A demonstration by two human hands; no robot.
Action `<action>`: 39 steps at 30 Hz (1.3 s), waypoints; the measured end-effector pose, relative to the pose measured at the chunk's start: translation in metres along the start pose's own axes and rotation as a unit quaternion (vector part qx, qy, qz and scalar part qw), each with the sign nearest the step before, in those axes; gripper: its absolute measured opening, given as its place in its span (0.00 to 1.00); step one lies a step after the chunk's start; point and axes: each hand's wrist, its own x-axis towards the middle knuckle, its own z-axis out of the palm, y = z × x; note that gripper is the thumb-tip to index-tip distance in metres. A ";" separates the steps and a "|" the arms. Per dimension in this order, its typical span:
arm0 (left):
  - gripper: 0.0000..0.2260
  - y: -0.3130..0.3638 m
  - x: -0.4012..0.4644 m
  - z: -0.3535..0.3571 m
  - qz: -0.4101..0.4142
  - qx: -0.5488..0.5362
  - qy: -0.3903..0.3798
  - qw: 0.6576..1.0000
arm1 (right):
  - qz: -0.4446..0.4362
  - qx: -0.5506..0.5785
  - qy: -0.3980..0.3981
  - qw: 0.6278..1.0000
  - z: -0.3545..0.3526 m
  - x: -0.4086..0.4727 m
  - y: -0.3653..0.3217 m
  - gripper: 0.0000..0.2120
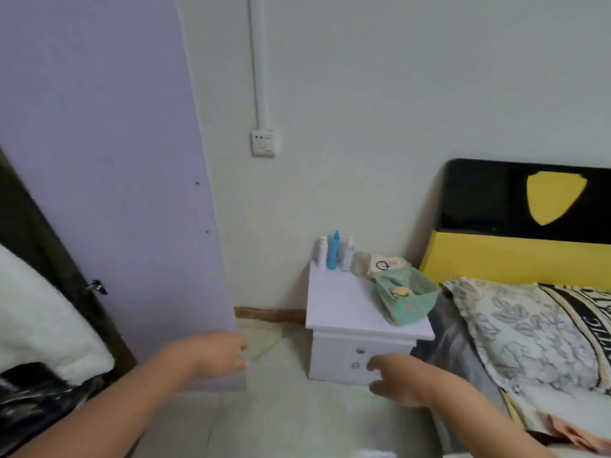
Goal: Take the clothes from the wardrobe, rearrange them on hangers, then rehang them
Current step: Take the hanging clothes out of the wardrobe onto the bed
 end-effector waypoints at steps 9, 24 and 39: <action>0.20 -0.166 -0.086 0.030 -0.165 -0.131 0.018 0.977 | -0.150 -0.118 -0.051 0.980 -0.016 0.085 -0.184 0.23; 0.15 -0.300 -0.171 0.019 -0.375 -0.291 0.139 0.869 | -0.383 -0.199 -0.009 0.902 -0.097 0.182 -0.420 0.21; 0.17 -0.458 -0.208 -0.046 -0.372 -0.271 0.373 0.806 | -0.548 0.166 0.227 0.788 -0.174 0.161 -0.672 0.23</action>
